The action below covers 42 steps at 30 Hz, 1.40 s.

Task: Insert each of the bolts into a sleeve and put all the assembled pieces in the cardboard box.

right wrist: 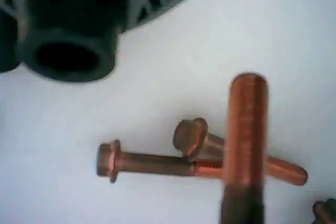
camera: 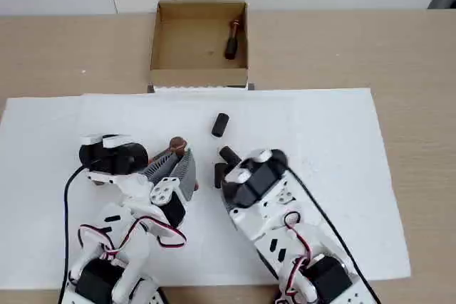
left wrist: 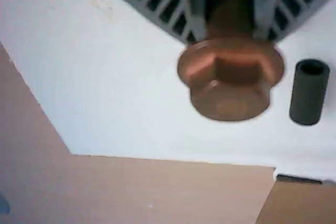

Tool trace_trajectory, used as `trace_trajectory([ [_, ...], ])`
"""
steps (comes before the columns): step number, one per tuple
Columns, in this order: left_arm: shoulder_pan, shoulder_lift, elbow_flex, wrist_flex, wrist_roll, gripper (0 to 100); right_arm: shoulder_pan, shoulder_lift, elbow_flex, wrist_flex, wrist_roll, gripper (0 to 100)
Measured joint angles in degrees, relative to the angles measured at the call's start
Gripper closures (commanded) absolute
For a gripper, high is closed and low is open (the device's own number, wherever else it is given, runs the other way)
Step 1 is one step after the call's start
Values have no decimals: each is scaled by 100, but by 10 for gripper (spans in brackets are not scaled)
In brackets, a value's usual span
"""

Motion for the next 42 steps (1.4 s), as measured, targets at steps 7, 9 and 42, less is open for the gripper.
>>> trace_trajectory([
  [7, 0, 0, 9, -519, 703, 995, -185, -35, 114, 0, 167, 995],
  [9, 0, 0, 97, -677, 853, 995, -176, -35, 105, 0, 290, 995],
  [42, 580, 0, 536, -1433, 1213, 995, -440, -35, 105, -255, 633, 995],
])
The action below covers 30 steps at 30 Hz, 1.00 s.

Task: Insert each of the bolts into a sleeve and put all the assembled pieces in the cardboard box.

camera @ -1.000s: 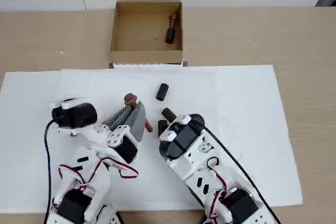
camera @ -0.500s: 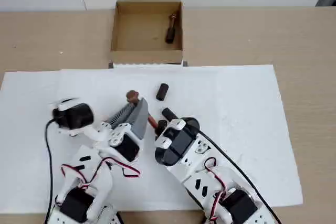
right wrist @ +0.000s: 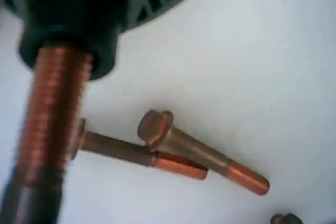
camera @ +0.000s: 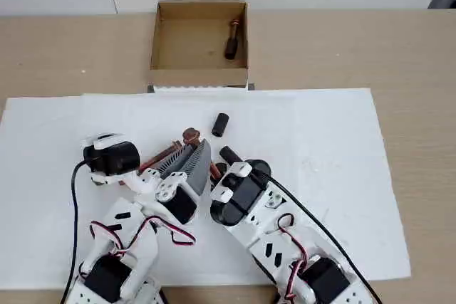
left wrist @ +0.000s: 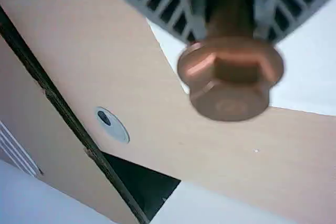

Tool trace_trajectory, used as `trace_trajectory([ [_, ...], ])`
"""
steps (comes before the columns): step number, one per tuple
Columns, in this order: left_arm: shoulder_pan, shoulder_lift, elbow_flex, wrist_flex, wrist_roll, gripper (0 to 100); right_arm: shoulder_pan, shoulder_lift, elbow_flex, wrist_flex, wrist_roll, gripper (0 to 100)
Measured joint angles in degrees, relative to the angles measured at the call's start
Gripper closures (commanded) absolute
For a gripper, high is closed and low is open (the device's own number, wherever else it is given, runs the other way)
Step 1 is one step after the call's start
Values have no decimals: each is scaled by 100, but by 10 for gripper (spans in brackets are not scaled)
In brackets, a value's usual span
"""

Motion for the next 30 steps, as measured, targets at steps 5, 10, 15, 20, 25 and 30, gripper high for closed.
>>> trace_trajectory([
  [5, 360, 0, 0, 237, -167, 995, 18, 0, 0, 0, 0, 995],
  [10, 695, 0, 0, 774, -422, 995, 18, -9, 0, 0, 0, 995],
  [15, 897, -79, 246, 1002, -615, 995, 18, 9, 35, 18, 0, 995],
  [20, 923, -79, 422, 985, -659, 995, 18, 18, 105, 18, 0, 995],
  [25, 941, -97, 501, 976, -721, 995, 18, 26, 132, 26, 0, 995],
  [30, 958, -97, 527, 976, -1073, 994, 18, 26, 211, 26, 0, 995],
])
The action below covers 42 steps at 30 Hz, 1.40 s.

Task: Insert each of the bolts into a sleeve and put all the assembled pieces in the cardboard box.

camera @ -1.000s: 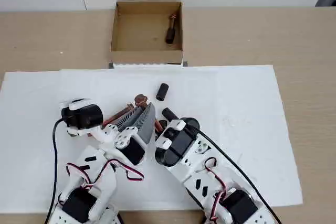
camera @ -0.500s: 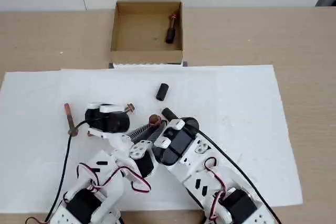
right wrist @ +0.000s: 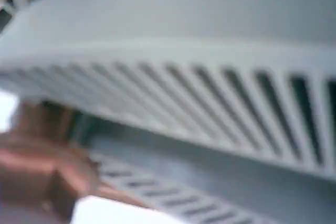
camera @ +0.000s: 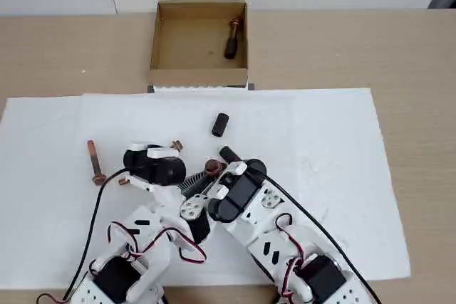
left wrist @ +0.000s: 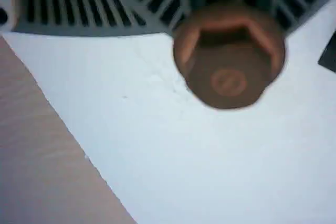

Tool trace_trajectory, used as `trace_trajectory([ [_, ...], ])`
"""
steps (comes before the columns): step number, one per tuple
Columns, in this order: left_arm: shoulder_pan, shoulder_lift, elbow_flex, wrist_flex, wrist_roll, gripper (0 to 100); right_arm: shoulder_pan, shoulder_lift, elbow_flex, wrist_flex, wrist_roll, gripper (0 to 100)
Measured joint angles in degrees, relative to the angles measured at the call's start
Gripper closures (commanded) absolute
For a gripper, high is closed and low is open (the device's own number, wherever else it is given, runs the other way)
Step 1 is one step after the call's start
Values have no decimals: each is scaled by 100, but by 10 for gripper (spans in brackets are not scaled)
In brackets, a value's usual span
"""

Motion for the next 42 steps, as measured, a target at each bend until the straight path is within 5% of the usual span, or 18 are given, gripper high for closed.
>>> trace_trajectory([
  [11, -237, 9, 44, -26, -369, 778, 0, 0, 176, -273, 0, 995],
  [37, -853, 70, -273, -26, -615, 779, -26, -18, 316, -440, 9, 995],
  [42, -853, 62, -580, -26, -615, 875, -35, -18, 316, -440, 9, 995],
])
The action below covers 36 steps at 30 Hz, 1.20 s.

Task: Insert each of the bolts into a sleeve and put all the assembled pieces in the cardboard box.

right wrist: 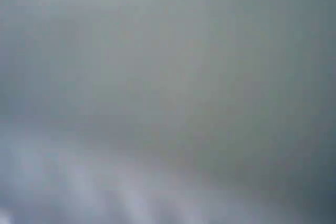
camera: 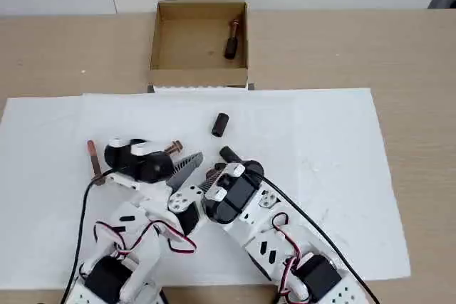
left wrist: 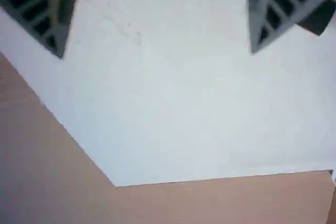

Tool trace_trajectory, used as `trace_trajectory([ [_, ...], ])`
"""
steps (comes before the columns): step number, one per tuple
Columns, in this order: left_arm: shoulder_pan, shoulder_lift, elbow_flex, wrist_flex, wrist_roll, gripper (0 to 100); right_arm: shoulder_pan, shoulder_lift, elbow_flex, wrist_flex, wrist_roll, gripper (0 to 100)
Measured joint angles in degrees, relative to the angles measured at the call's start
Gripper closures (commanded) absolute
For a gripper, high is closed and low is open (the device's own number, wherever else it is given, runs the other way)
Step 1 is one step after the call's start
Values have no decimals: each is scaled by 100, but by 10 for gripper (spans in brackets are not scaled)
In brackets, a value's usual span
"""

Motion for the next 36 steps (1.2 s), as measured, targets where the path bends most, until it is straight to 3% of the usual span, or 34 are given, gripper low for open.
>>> trace_trajectory([
  [4, 0, -9, -62, 0, -193, 998, 53, 0, 0, 0, 0, 995],
  [12, -1090, -9, -62, 0, -1336, 995, 756, 0, 0, 0, 0, 995],
  [20, -2374, -9, 747, 0, -1785, 995, 1345, 0, 0, 0, 0, 996],
  [27, -2505, -9, 1266, 0, -1802, 995, 1653, 0, -18, 580, -695, 996],
  [36, -2505, 0, 1284, 0, -1802, 995, 1635, 141, -519, 774, -782, 996],
])
